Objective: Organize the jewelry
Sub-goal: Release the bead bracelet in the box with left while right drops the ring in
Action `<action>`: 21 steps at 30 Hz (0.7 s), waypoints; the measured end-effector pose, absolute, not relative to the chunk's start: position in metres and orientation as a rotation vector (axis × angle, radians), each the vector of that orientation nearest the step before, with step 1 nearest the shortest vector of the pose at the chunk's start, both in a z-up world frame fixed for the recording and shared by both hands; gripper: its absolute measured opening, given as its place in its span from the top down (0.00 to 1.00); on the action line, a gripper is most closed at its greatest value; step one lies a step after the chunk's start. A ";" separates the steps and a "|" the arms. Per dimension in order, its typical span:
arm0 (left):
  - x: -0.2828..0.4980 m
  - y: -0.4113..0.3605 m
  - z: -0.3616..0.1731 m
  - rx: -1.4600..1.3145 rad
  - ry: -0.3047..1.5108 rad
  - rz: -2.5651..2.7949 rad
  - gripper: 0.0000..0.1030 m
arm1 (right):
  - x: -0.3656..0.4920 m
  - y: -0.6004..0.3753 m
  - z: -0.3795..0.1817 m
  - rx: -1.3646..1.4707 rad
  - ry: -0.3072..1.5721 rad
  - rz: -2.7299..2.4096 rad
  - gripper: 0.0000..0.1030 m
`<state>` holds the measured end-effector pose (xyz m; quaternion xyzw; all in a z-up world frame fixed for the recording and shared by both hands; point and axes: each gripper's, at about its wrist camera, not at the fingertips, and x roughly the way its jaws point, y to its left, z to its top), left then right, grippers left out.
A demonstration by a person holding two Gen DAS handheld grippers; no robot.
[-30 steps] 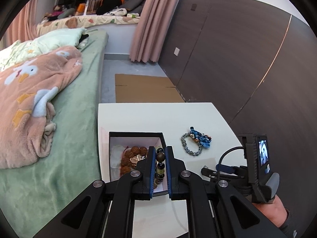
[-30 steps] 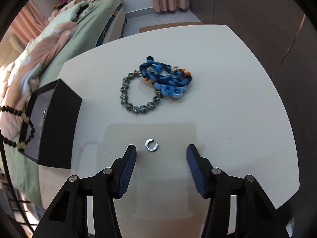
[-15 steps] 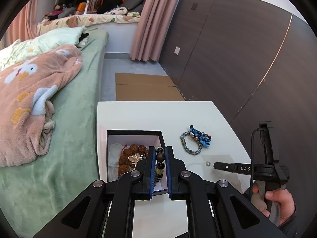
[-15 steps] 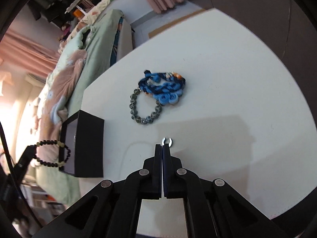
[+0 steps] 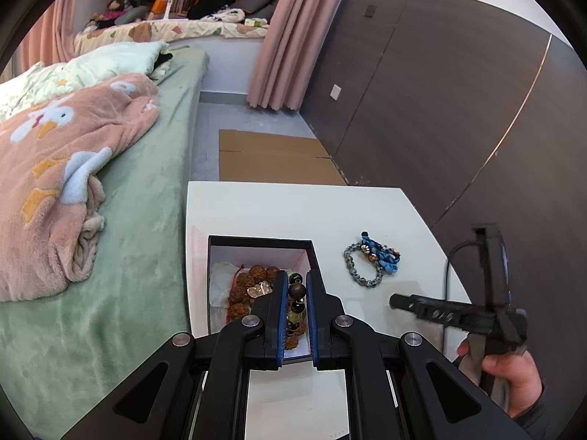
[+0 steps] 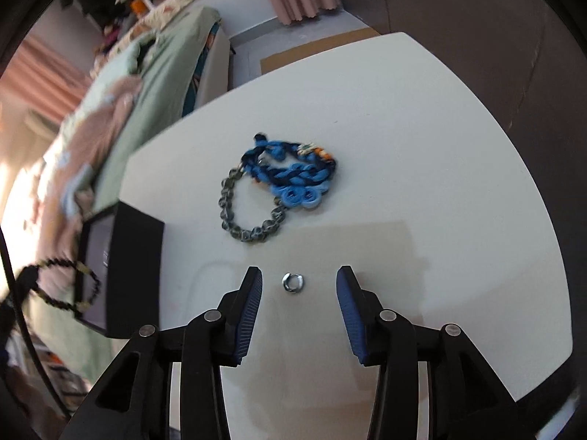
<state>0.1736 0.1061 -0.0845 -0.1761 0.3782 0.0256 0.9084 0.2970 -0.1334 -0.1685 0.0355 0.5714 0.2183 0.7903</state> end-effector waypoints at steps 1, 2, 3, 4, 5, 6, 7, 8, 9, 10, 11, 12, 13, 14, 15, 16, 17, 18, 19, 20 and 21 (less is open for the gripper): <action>0.174 0.106 -0.084 -0.361 0.779 0.054 0.90 | 0.296 -0.130 -0.170 0.038 1.228 0.457 0.58; 0.174 0.106 -0.084 -0.360 0.779 0.053 0.90 | 0.294 -0.127 -0.171 0.000 1.225 0.445 0.58; 0.175 0.107 -0.084 -0.361 0.779 0.052 0.90 | 0.293 -0.124 -0.170 -0.023 1.216 0.438 0.59; 0.175 0.107 -0.084 -0.363 0.779 0.057 0.90 | 0.291 -0.120 -0.169 -0.055 1.208 0.432 0.64; 0.175 0.108 -0.084 -0.364 0.777 0.062 0.90 | 0.290 -0.117 -0.169 -0.084 1.202 0.431 0.66; 0.176 0.108 -0.084 -0.362 0.770 0.065 0.90 | 0.288 -0.113 -0.169 -0.128 1.192 0.425 0.68; 0.177 0.109 -0.084 -0.360 0.766 0.066 0.90 | 0.285 -0.110 -0.168 -0.167 1.181 0.413 0.75; 0.178 0.108 -0.085 -0.361 0.768 0.067 0.90 | 0.284 -0.109 -0.168 -0.192 1.171 0.398 0.86; 0.180 0.107 -0.086 -0.366 0.774 0.067 0.90 | 0.284 -0.112 -0.168 -0.192 1.165 0.391 0.86; 0.182 0.107 -0.089 -0.370 0.784 0.066 0.90 | 0.285 -0.115 -0.167 -0.177 1.168 0.397 0.86; 0.183 0.105 -0.089 -0.367 0.790 0.067 0.90 | 0.286 -0.118 -0.166 -0.153 1.174 0.405 0.86; 0.186 0.103 -0.091 -0.353 0.801 0.076 0.90 | 0.287 -0.122 -0.165 -0.133 1.180 0.410 0.86; 0.187 0.101 -0.092 -0.340 0.808 0.085 0.90 | 0.286 -0.127 -0.163 -0.111 1.177 0.416 0.86; 0.188 0.099 -0.093 -0.334 0.813 0.093 0.90 | 0.286 -0.130 -0.161 -0.101 1.167 0.420 0.86; 0.189 0.099 -0.094 -0.334 0.816 0.100 0.90 | 0.282 -0.134 -0.157 -0.090 1.152 0.426 0.86; 0.190 0.099 -0.095 -0.342 0.822 0.105 0.90 | 0.281 -0.137 -0.153 -0.075 1.136 0.435 0.86; 0.191 0.099 -0.097 -0.350 0.831 0.108 0.90 | 0.281 -0.140 -0.149 -0.055 1.124 0.447 0.86; 0.192 0.099 -0.099 -0.358 0.844 0.113 0.90 | 0.280 -0.143 -0.146 -0.031 1.117 0.461 0.86; 0.194 0.099 -0.101 -0.367 0.864 0.115 0.90 | 0.283 -0.143 -0.145 -0.014 1.114 0.474 0.86; 0.196 0.098 -0.104 -0.373 0.880 0.114 0.88 | 0.282 -0.146 -0.143 0.015 1.110 0.499 0.86; 0.198 0.097 -0.107 -0.382 0.901 0.113 0.81 | 0.281 -0.148 -0.142 0.040 1.104 0.522 0.86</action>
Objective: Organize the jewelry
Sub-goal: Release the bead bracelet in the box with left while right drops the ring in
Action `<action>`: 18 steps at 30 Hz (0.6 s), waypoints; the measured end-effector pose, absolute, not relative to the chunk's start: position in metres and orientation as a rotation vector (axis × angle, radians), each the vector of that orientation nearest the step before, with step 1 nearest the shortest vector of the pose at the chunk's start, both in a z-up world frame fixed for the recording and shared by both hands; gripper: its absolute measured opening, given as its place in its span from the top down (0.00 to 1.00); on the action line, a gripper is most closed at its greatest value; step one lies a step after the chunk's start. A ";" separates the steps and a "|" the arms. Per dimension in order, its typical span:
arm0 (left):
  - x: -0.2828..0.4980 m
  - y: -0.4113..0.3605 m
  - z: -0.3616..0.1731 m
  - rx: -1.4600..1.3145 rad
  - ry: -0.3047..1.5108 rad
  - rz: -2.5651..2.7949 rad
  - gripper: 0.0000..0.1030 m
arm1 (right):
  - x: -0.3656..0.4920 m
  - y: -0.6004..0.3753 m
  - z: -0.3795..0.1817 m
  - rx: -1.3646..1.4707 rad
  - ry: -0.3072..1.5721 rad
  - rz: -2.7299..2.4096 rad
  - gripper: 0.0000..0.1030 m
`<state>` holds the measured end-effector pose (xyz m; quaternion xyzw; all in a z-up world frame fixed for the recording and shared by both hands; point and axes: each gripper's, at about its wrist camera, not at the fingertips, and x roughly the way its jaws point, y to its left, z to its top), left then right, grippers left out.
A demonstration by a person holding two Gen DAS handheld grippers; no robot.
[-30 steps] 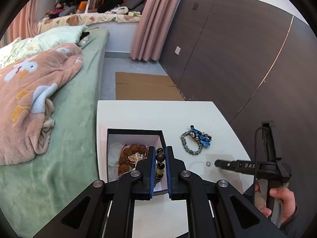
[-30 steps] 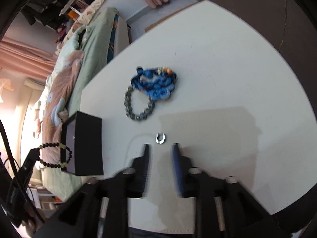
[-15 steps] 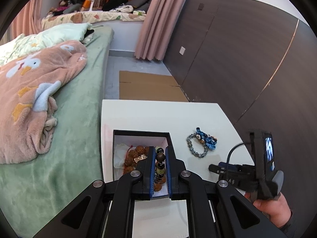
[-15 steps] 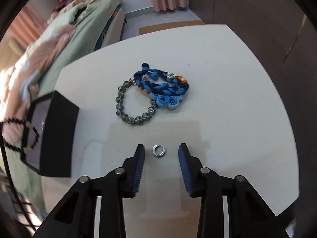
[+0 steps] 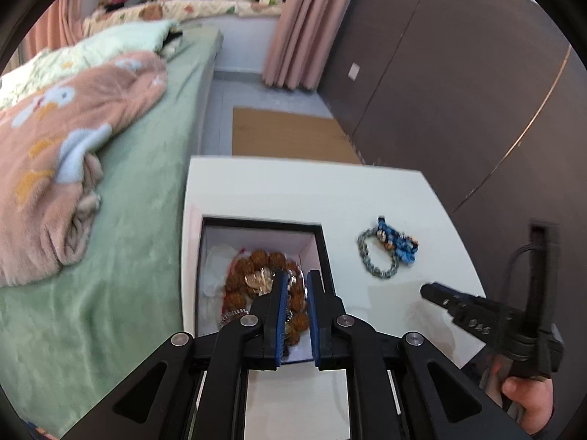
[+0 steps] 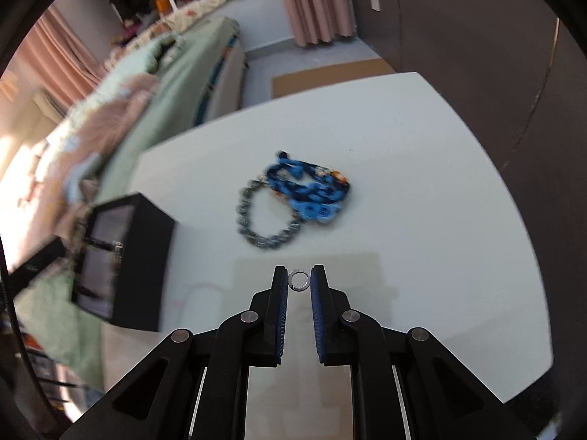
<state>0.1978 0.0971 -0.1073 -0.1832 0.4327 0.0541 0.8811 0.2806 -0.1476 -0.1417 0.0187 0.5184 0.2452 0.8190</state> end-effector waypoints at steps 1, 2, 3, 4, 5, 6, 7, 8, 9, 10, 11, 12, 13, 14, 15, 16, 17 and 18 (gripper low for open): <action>0.198 0.096 -0.109 -0.386 0.911 0.112 0.74 | 0.280 -0.147 -0.139 0.055 1.097 0.537 0.86; 0.199 0.096 -0.110 -0.392 0.916 0.112 0.53 | 0.280 -0.147 -0.137 0.067 1.090 0.550 0.86; 0.198 0.095 -0.110 -0.396 0.911 0.111 0.33 | 0.279 -0.150 -0.134 0.086 1.082 0.566 0.86; 0.196 0.096 -0.108 -0.399 0.896 0.112 0.27 | 0.278 -0.148 -0.133 0.098 1.077 0.575 0.86; 0.194 0.096 -0.106 -0.399 0.883 0.117 0.24 | 0.278 -0.149 -0.131 0.119 1.070 0.590 0.86; 0.192 0.097 -0.104 -0.396 0.875 0.121 0.24 | 0.278 -0.150 -0.129 0.138 1.062 0.604 0.86; 0.191 0.099 -0.102 -0.392 0.874 0.127 0.24 | 0.278 -0.145 -0.127 0.154 1.055 0.616 0.86; 0.190 0.100 -0.101 -0.390 0.874 0.132 0.24 | 0.277 -0.142 -0.126 0.168 1.049 0.629 0.86; 0.188 0.102 -0.100 -0.388 0.872 0.140 0.24 | 0.277 -0.141 -0.124 0.187 1.042 0.651 0.86; 0.186 0.105 -0.099 -0.388 0.869 0.151 0.24 | 0.277 -0.134 -0.123 0.197 1.039 0.666 0.86; 0.185 0.107 -0.099 -0.390 0.868 0.157 0.24 | 0.277 -0.129 -0.122 0.211 1.040 0.692 0.86; 0.181 0.111 -0.099 -0.399 0.867 0.165 0.24 | 0.276 -0.122 -0.122 0.222 1.041 0.715 0.86; 0.178 0.116 -0.100 -0.412 0.866 0.172 0.24 | 0.275 -0.118 -0.122 0.227 1.040 0.735 0.86; 0.175 0.120 -0.100 -0.422 0.864 0.177 0.24 | 0.274 -0.111 -0.121 0.228 1.037 0.751 0.86; 0.172 0.123 -0.101 -0.430 0.865 0.181 0.24 | 0.271 -0.107 -0.120 0.226 1.031 0.766 0.86; 0.171 0.125 -0.101 -0.433 0.865 0.184 0.24 | 0.268 -0.101 -0.118 0.224 1.022 0.783 0.86; 0.168 0.128 -0.101 -0.434 0.866 0.188 0.24 | 0.266 -0.095 -0.116 0.224 1.014 0.802 0.86; 0.166 0.130 -0.101 -0.433 0.865 0.194 0.24 | 0.264 -0.091 -0.115 0.225 1.008 0.816 0.86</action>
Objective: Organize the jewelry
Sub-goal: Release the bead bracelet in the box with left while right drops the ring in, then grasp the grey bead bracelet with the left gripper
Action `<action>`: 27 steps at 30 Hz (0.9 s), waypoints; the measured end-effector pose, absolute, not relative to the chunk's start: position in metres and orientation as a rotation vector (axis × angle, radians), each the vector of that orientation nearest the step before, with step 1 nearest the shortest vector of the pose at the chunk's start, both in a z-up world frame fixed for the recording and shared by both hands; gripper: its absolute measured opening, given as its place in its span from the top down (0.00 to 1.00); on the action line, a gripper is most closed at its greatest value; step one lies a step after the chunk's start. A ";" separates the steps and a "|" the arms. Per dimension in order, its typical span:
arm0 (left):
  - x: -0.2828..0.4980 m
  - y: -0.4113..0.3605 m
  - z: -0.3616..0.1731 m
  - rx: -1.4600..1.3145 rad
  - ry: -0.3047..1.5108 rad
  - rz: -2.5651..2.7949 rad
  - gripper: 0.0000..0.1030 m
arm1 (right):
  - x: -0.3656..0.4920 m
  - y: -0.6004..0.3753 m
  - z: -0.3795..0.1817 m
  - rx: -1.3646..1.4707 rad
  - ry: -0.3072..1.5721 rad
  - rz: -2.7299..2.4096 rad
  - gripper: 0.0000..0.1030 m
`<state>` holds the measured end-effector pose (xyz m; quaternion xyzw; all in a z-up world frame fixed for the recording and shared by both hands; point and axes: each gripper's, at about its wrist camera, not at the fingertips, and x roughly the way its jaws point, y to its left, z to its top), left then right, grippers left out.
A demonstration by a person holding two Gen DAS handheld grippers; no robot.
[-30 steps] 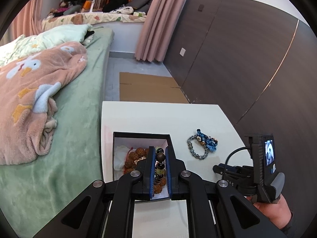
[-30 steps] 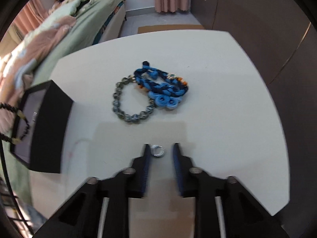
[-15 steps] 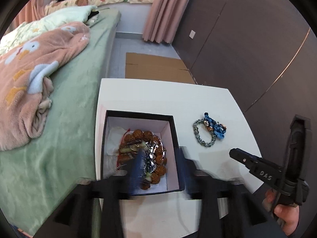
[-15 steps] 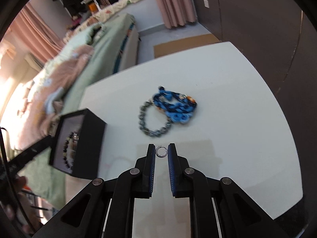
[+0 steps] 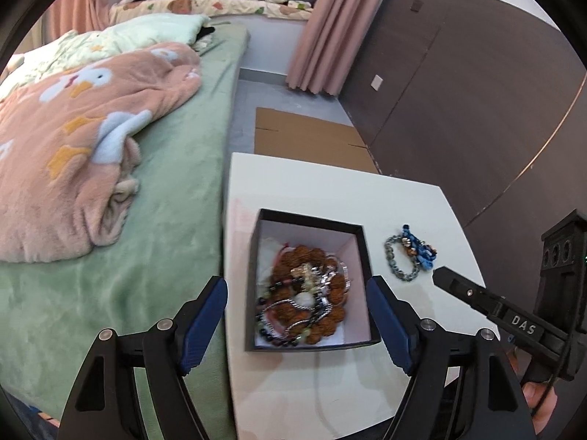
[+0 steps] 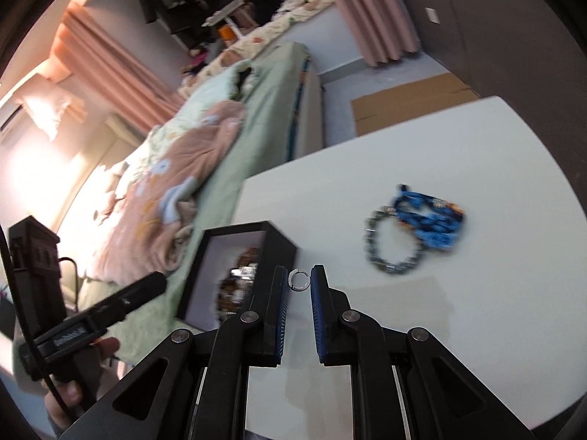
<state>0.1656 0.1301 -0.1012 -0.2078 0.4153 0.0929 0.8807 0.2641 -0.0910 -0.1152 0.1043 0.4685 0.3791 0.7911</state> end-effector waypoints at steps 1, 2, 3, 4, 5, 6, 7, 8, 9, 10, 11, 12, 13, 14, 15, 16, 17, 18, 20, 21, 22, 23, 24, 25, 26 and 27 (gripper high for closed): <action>0.163 0.133 -0.101 -0.433 0.863 0.196 0.24 | 0.262 -0.086 -0.114 0.226 1.002 0.832 0.86; 0.162 0.134 -0.100 -0.434 0.861 0.197 0.24 | 0.260 -0.082 -0.113 0.231 1.001 0.850 0.86; 0.161 0.136 -0.099 -0.435 0.858 0.199 0.24 | 0.259 -0.077 -0.112 0.246 1.006 0.870 0.86; 0.160 0.139 -0.098 -0.435 0.856 0.204 0.24 | 0.259 -0.074 -0.113 0.260 1.012 0.884 0.86; 0.159 0.140 -0.098 -0.435 0.854 0.208 0.24 | 0.258 -0.070 -0.112 0.281 1.018 0.906 0.86; 0.158 0.142 -0.097 -0.436 0.853 0.212 0.24 | 0.256 -0.066 -0.112 0.289 1.019 0.922 0.86; 0.156 0.145 -0.095 -0.437 0.850 0.215 0.24 | 0.253 -0.060 -0.110 0.288 1.012 0.939 0.86; 0.154 0.147 -0.095 -0.436 0.847 0.218 0.24 | 0.250 -0.053 -0.108 0.283 1.006 0.959 0.86; 0.153 0.148 -0.094 -0.433 0.845 0.221 0.24 | 0.248 -0.048 -0.107 0.279 1.004 0.974 0.86; 0.151 0.150 -0.093 -0.432 0.844 0.226 0.24 | 0.247 -0.043 -0.107 0.274 1.008 0.988 0.86; 0.150 0.152 -0.092 -0.432 0.842 0.230 0.24 | 0.247 -0.038 -0.108 0.273 1.023 0.994 0.84; 0.148 0.154 -0.090 -0.433 0.839 0.234 0.24 | 0.249 -0.035 -0.111 0.277 1.046 0.998 0.79; 0.146 0.155 -0.090 -0.434 0.836 0.236 0.24 | 0.251 -0.035 -0.114 0.282 1.066 0.994 0.63; 0.146 0.156 -0.088 -0.435 0.832 0.239 0.24 | 0.254 -0.039 -0.117 0.293 1.075 0.974 0.47; 0.145 0.156 -0.087 -0.437 0.827 0.240 0.24 | 0.257 -0.046 -0.117 0.309 1.063 0.942 0.42; 0.146 0.155 -0.086 -0.437 0.823 0.237 0.24 | 0.258 -0.054 -0.118 0.323 1.052 0.920 0.38; 0.147 0.153 -0.086 -0.435 0.821 0.235 0.24 | 0.260 -0.060 -0.117 0.335 1.049 0.909 0.37; 0.149 0.150 -0.085 -0.429 0.820 0.227 0.24 | 0.262 -0.067 -0.117 0.348 1.050 0.902 0.37; 0.153 0.142 -0.083 -0.411 0.821 0.207 0.24 | 0.265 -0.079 -0.117 0.357 1.051 0.872 0.37; 0.156 0.137 -0.082 -0.403 0.818 0.196 0.24 | 0.266 -0.088 -0.117 0.360 1.052 0.851 0.37; 0.158 0.133 -0.081 -0.400 0.816 0.188 0.24 | 0.268 -0.095 -0.117 0.367 1.052 0.841 0.37; 0.161 0.129 -0.081 -0.398 0.814 0.177 0.24 | 0.269 -0.104 -0.117 0.384 1.051 0.825 0.37; 0.165 0.123 -0.080 -0.395 0.814 0.162 0.24 | 0.271 -0.114 -0.118 0.403 1.050 0.805 0.37; 0.168 0.119 -0.080 -0.393 0.814 0.152 0.24 | 0.274 -0.122 -0.118 0.414 1.050 0.786 0.37; 0.172 0.113 -0.079 -0.390 0.815 0.137 0.24 | 0.276 -0.132 -0.119 0.426 1.048 0.751 0.37; 0.176 0.108 -0.079 -0.387 0.816 0.126 0.24 | 0.279 -0.141 -0.120 0.437 1.048 0.718 0.37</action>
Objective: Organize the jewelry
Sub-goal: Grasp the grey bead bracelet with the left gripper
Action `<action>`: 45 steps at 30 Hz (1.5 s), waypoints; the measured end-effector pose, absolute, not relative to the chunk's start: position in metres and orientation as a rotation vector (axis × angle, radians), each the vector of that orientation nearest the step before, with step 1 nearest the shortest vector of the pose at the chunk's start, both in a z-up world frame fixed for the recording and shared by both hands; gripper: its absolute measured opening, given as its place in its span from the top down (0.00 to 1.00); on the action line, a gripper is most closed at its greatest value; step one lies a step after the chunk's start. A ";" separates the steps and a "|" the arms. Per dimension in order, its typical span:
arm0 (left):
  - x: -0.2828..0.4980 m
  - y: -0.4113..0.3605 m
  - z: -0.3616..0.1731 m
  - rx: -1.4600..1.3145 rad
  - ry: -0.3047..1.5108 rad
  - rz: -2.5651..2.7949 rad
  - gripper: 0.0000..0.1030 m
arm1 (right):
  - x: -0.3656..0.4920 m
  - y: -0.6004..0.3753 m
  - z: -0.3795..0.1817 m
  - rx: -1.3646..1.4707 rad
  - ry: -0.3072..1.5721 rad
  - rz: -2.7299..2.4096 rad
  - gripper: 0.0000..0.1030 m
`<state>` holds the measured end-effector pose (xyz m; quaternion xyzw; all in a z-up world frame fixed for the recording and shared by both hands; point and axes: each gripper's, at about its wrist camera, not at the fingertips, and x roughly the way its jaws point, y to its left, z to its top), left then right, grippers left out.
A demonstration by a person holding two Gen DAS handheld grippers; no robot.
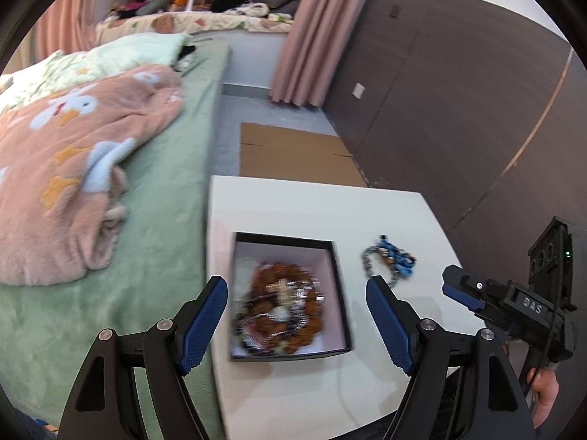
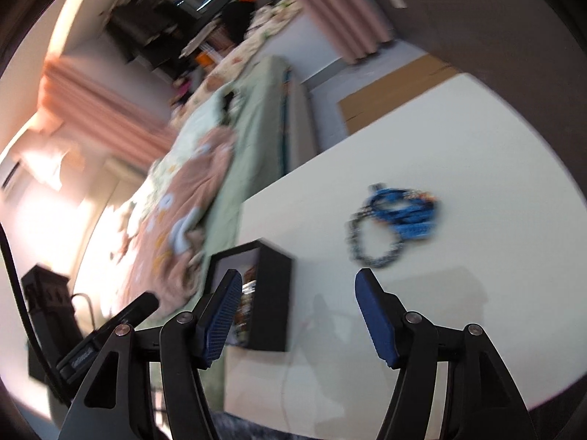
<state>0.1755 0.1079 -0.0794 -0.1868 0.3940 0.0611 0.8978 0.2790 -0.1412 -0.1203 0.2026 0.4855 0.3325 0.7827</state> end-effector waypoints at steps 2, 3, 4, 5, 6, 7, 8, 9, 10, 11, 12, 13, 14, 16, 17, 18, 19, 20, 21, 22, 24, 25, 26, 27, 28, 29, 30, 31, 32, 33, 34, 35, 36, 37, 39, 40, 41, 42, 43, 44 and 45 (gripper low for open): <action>0.182 0.099 -0.079 -0.379 0.818 0.107 0.24 | 0.285 -0.155 -0.123 0.468 1.061 0.683 0.37; 0.186 0.093 -0.080 -0.373 0.821 0.096 0.24 | 0.288 -0.163 -0.125 0.485 1.069 0.666 0.37; 0.190 0.087 -0.080 -0.367 0.824 0.085 0.24 | 0.289 -0.168 -0.126 0.492 1.073 0.653 0.37; 0.192 0.084 -0.080 -0.364 0.825 0.079 0.24 | 0.290 -0.174 -0.127 0.496 1.077 0.635 0.37; 0.196 0.079 -0.080 -0.357 0.827 0.071 0.24 | 0.291 -0.180 -0.128 0.498 1.079 0.618 0.37; 0.199 0.076 -0.080 -0.353 0.827 0.065 0.24 | 0.291 -0.186 -0.128 0.503 1.079 0.604 0.37; 0.203 0.071 -0.080 -0.347 0.827 0.058 0.24 | 0.293 -0.191 -0.128 0.508 1.078 0.591 0.37; 0.207 0.066 -0.080 -0.343 0.826 0.049 0.24 | 0.294 -0.197 -0.127 0.516 1.075 0.573 0.37; 0.210 0.062 -0.079 -0.339 0.825 0.041 0.25 | 0.293 -0.202 -0.127 0.521 1.071 0.561 0.37; 0.215 0.056 -0.080 -0.330 0.826 0.027 0.28 | 0.294 -0.210 -0.126 0.531 1.062 0.540 0.37; 0.219 0.053 -0.081 -0.322 0.831 0.019 0.32 | 0.294 -0.217 -0.126 0.540 1.054 0.519 0.37; 0.223 0.049 -0.083 -0.316 0.840 0.014 0.34 | 0.294 -0.222 -0.126 0.548 1.047 0.502 0.37; 0.229 0.046 -0.086 -0.314 0.856 0.007 0.40 | 0.295 -0.228 -0.126 0.555 1.042 0.487 0.37; 0.236 0.041 -0.092 -0.318 0.878 -0.006 0.46 | 0.297 -0.236 -0.125 0.563 1.038 0.464 0.37; 0.241 0.038 -0.095 -0.319 0.889 -0.011 0.48 | 0.298 -0.240 -0.125 0.564 1.040 0.451 0.37; 0.246 0.035 -0.099 -0.316 0.901 -0.014 0.50 | 0.299 -0.244 -0.126 0.564 1.043 0.439 0.37; 0.251 0.032 -0.102 -0.312 0.915 -0.016 0.52 | 0.300 -0.246 -0.126 0.562 1.047 0.432 0.37; 0.254 0.029 -0.104 -0.311 0.923 -0.019 0.54 | 0.302 -0.249 -0.127 0.561 1.050 0.422 0.37; 0.258 0.026 -0.108 -0.310 0.935 -0.027 0.55 | 0.303 -0.253 -0.127 0.561 1.053 0.409 0.37; 0.261 0.023 -0.110 -0.307 0.942 -0.031 0.56 | 0.303 -0.256 -0.127 0.562 1.055 0.400 0.37; 0.269 0.017 -0.116 -0.299 0.960 -0.030 0.56 | 0.304 -0.263 -0.125 0.566 1.053 0.384 0.37; 0.273 0.015 -0.120 -0.296 0.972 -0.029 0.57 | 0.304 -0.268 -0.125 0.567 1.054 0.376 0.37; 0.276 0.013 -0.122 -0.295 0.979 -0.028 0.60 | 0.305 -0.271 -0.125 0.570 1.056 0.371 0.37; 0.280 0.010 -0.126 -0.292 0.992 -0.026 0.64 | 0.305 -0.275 -0.125 0.577 1.058 0.367 0.37; 0.283 0.008 -0.129 -0.289 1.003 -0.024 0.65 | 0.306 -0.278 -0.126 0.584 1.060 0.366 0.37; 0.287 0.006 -0.132 -0.283 1.013 -0.020 0.65 | 0.306 -0.281 -0.127 0.594 1.065 0.366 0.37; 0.291 0.003 -0.136 -0.273 1.023 -0.009 0.65 | 0.306 -0.282 -0.127 0.600 1.068 0.367 0.37; 0.295 0.000 -0.140 -0.263 1.034 0.002 0.66 | 0.306 -0.285 -0.128 0.602 1.072 0.367 0.37; 0.297 -0.001 -0.142 -0.259 1.040 0.006 0.68 | 0.306 -0.286 -0.128 0.599 1.074 0.365 0.37; 0.300 -0.002 -0.147 -0.255 1.051 0.008 0.69 | 0.306 -0.288 -0.127 0.594 1.074 0.363 0.37; 0.304 -0.004 -0.151 -0.252 1.062 0.012 0.69 | 0.306 -0.289 -0.127 0.591 1.074 0.364 0.37; 0.305 -0.004 -0.154 -0.248 1.068 0.016 0.70 | 0.306 -0.290 -0.127 0.590 1.075 0.365 0.37; 0.309 -0.005 -0.158 -0.243 1.077 0.026 0.70 | 0.306 -0.292 -0.127 0.590 1.076 0.367 0.37; 0.311 -0.006 -0.162 -0.238 1.084 0.035 0.70 | 0.306 -0.292 -0.127 0.590 1.077 0.368 0.37; 0.317 -0.005 -0.168 -0.237 1.098 0.046 0.70 | 0.307 -0.293 -0.127 0.588 1.080 0.371 0.37; 0.318 -0.005 -0.170 -0.239 1.101 0.047 0.70 | 0.307 -0.293 -0.127 0.587 1.082 0.371 0.37; 0.321 -0.004 -0.173 -0.243 1.105 0.050 0.70 | 0.307 -0.292 -0.127 0.585 1.084 0.373 0.37; 0.324 -0.003 -0.177 -0.243 1.114 0.064 0.71 | 0.308 -0.291 -0.128 0.585 1.089 0.378 0.37; 0.325 0.000 -0.179 -0.253 1.109 0.070 0.71 | 0.308 -0.290 -0.129 0.587 1.093 0.384 0.37; 0.325 0.001 -0.179 -0.250 1.103 0.079 0.72 | 0.309 -0.289 -0.129 0.589 1.098 0.392 0.37; 0.326 0.001 -0.179 -0.243 1.104 0.083 0.74 | 0.309 -0.288 -0.130 0.590 1.103 0.399 0.37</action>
